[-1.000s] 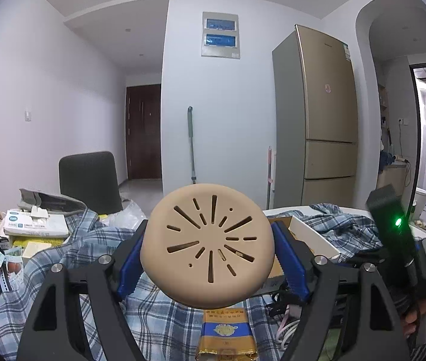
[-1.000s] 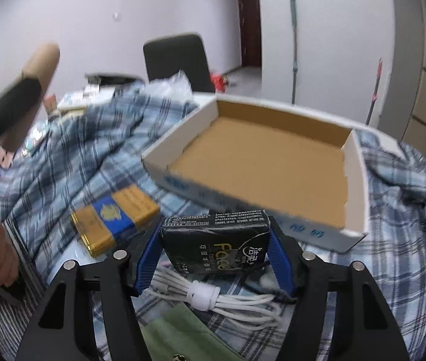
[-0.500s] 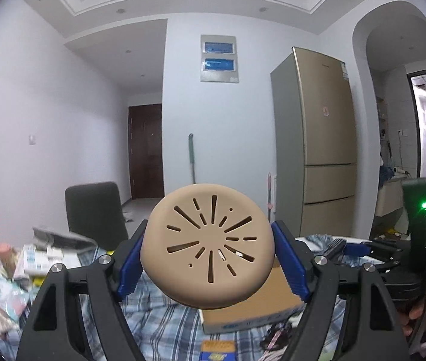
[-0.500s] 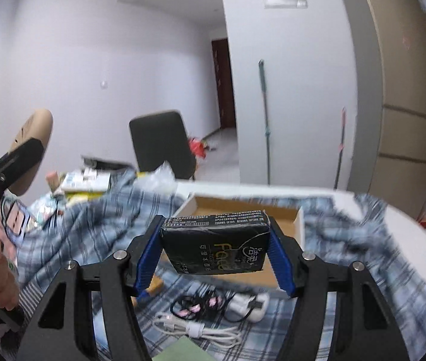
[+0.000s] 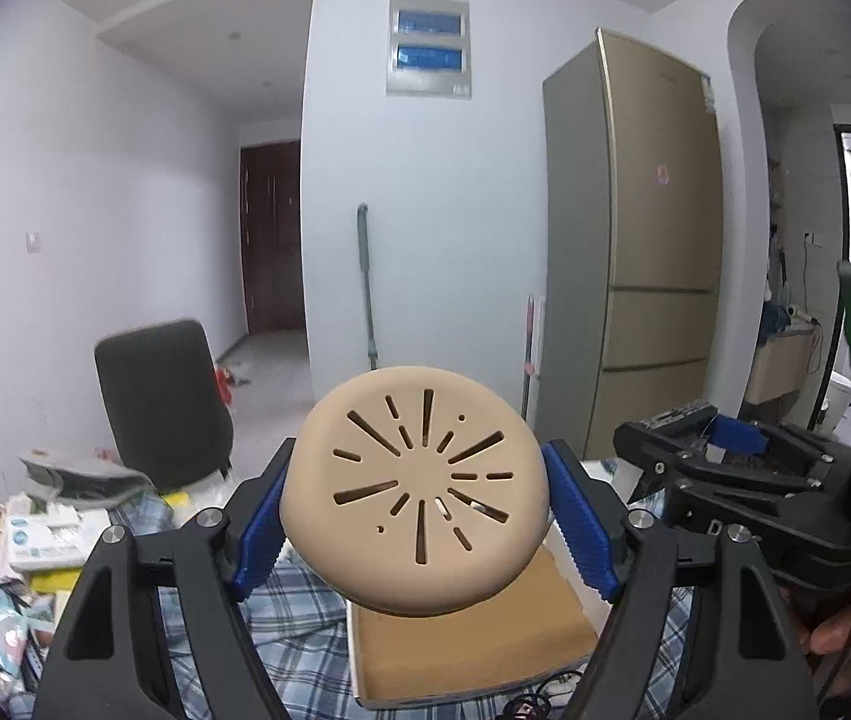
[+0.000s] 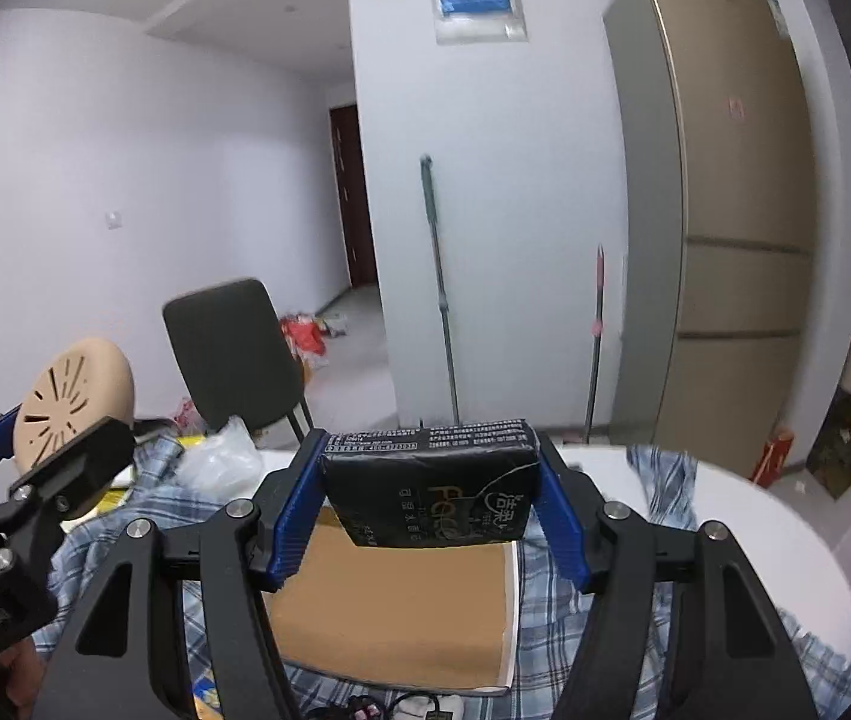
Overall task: Organize soft objects
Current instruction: 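Carry puck and black packet into the white box and open both grippers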
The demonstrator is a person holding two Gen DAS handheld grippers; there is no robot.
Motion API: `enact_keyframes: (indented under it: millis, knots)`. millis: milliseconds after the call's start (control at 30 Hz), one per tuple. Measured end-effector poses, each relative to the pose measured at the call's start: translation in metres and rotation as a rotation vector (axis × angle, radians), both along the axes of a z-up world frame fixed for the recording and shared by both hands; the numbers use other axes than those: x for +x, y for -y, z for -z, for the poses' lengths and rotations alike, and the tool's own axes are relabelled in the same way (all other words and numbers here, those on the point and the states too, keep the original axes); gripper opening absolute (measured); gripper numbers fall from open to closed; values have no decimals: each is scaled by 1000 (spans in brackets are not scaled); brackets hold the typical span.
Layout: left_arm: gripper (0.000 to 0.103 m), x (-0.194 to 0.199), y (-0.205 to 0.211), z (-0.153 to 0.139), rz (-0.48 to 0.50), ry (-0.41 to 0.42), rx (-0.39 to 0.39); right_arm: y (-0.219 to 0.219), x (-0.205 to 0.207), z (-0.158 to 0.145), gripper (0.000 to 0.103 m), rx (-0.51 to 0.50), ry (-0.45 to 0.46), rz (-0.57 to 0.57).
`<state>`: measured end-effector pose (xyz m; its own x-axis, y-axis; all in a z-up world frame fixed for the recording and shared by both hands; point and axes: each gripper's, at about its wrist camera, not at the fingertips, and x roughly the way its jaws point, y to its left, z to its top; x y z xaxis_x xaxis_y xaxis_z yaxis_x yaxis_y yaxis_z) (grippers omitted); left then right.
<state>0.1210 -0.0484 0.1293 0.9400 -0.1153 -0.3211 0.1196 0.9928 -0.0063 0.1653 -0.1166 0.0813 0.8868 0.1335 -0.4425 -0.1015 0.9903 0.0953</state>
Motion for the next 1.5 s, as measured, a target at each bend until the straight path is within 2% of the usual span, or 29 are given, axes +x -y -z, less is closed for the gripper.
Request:
enact_keyframes:
  millis: [300, 400, 467, 600, 767, 1033, 1067, 1100, 1133, 1167, 1233, 1500]
  knots:
    - [80, 66, -5, 65, 4, -175, 2, 5, 53, 80, 64, -34, -226, 12]
    - [80, 83, -6, 88, -5, -246, 29, 9, 65, 104, 64, -11, -331, -17]
    - [81, 89, -9, 100, -1, -287, 19, 10, 71, 120, 64, 10, -397, -36]
    - [81, 96, -4, 116, 0, -322, 51, 7, 78, 140, 64, 33, -474, -72]
    - [81, 100, 1, 129, -3, -353, 87, 7, 81, 153, 64, 28, -500, -71]
    - [87, 105, -3, 136, 2, -394, 36, 5, 83, 163, 65, 24, -540, -68]
    - [89, 104, -4, 133, -3, -380, 25, 5, 84, 163, 68, 21, -539, -69]
    - [97, 102, -5, 131, -7, -366, 23, 4, 85, 163, 71, 20, -536, -72]
    - [103, 99, -6, 128, -13, -339, 21, 5, 85, 162, 79, 20, -530, -75]
    - [103, 97, -7, 125, -13, -319, 17, 5, 84, 160, 85, 18, -518, -72]
    - [103, 93, -8, 119, -9, -288, 8, 5, 81, 155, 87, 15, -488, -65]
    - [103, 74, -9, 93, -21, -176, 18, 12, 73, 128, 87, 38, -404, -42]
